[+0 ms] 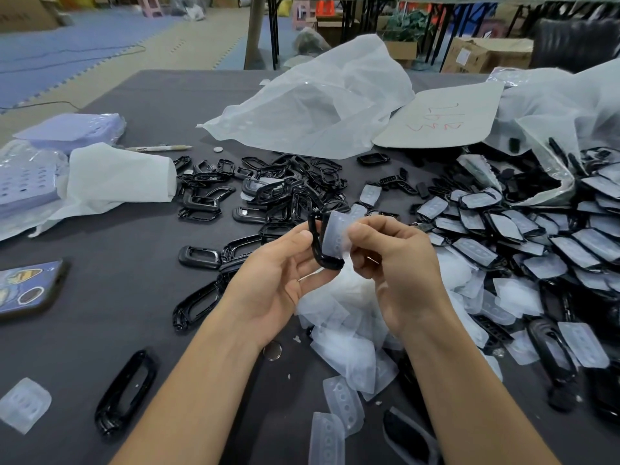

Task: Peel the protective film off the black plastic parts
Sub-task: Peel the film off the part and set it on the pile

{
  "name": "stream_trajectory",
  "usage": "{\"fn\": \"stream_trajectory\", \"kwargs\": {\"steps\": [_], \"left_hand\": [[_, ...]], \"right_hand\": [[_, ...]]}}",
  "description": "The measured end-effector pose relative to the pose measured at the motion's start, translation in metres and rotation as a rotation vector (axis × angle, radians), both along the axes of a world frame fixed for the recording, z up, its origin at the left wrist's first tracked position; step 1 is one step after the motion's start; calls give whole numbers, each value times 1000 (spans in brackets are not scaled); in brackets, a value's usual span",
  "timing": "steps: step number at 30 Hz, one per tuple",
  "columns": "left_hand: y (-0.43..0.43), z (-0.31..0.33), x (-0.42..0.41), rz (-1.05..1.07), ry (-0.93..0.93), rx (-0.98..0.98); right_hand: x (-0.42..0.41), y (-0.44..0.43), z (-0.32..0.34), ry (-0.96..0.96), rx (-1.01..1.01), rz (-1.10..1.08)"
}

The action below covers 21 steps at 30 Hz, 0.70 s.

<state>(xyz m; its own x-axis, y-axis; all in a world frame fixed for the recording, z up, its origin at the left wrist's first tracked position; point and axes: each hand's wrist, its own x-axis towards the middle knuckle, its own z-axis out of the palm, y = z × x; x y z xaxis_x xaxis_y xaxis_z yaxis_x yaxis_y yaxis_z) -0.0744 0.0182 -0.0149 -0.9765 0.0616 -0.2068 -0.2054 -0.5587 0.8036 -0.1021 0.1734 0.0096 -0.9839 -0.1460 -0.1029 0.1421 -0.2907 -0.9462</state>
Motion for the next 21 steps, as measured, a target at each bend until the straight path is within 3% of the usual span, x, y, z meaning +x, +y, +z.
{"fn": "stream_trajectory", "kwargs": {"steps": [10,21], "left_hand": [[-1,1,0,2,-18,-7],[2,-2,0,-21,-5,2]], "right_hand": [[0,1,-2,-8,-48,79],[0,-4,-15,319,509,-252]]}}
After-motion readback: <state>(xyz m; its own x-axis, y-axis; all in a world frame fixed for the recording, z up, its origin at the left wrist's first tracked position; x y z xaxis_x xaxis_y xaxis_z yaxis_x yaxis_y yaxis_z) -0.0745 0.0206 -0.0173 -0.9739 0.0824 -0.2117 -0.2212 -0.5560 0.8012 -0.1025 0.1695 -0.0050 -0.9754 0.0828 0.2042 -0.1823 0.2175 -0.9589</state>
